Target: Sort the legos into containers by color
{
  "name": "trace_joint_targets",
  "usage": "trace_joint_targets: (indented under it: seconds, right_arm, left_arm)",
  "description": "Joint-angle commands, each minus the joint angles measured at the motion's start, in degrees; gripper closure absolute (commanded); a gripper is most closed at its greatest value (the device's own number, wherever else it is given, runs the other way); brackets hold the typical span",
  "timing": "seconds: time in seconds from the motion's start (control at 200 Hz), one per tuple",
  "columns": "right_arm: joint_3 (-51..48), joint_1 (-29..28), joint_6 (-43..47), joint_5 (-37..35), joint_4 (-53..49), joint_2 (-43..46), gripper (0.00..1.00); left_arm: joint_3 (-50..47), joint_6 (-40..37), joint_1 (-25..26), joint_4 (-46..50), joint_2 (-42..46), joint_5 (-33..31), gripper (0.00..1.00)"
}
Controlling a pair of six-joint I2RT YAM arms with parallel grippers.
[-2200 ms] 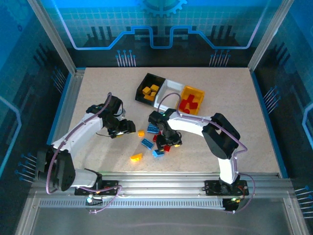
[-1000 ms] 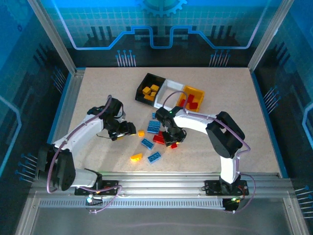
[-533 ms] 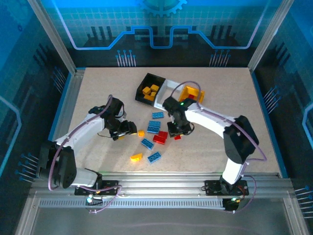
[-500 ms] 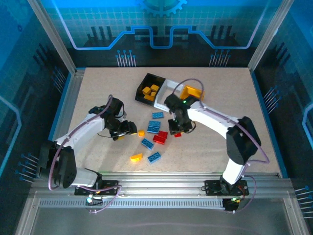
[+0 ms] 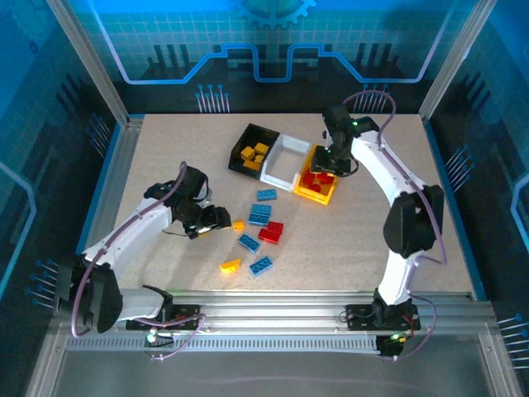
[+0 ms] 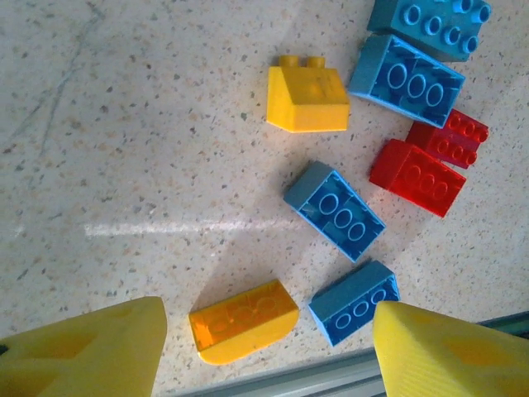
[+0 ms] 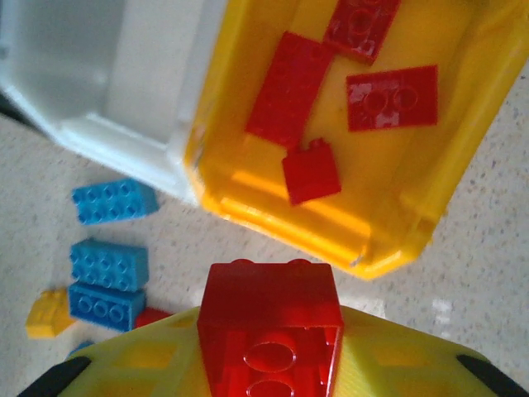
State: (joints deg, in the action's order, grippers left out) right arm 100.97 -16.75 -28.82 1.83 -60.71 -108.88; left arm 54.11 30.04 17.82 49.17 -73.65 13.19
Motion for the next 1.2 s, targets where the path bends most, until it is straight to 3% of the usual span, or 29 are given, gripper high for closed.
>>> trace_joint_targets:
  seconds: [0.0,0.295,0.39,0.57,0.891,1.056,1.196]
  right_arm:
    - [5.00,1.70,1.72,2.56,-2.67,-6.07,0.62]
    - [14.94,2.34,3.47,5.02,-2.82,-16.36,0.58]
    - [18.41,2.30,4.53,4.58,-4.56,-18.99,0.52]
    - [21.12,2.29,3.48,2.83,-7.03,-17.67,0.46]
    - [7.66,-4.71,-0.77,0.51,-4.59,-4.51,0.39]
    - [1.86,-10.70,2.22,3.27,-4.08,-1.30,0.36]
    - [-5.00,-11.97,4.64,8.08,0.03,1.63,0.35]
  left_arm:
    - [-1.23,4.03,1.00,5.62,3.58,-1.33,0.32]
    - [-1.12,7.78,1.61,14.16,8.47,-3.07,0.30]
    - [-0.76,7.88,1.67,14.99,8.44,-3.74,0.30]
    - [-0.29,6.02,1.56,13.69,7.98,-2.76,0.28]
    - [-0.21,-2.06,2.16,12.59,4.30,-0.64,0.28]
    - [-0.95,-0.42,8.03,13.86,5.33,-4.18,0.28]
    - [-4.51,-0.45,13.86,8.83,6.05,-4.93,0.24]
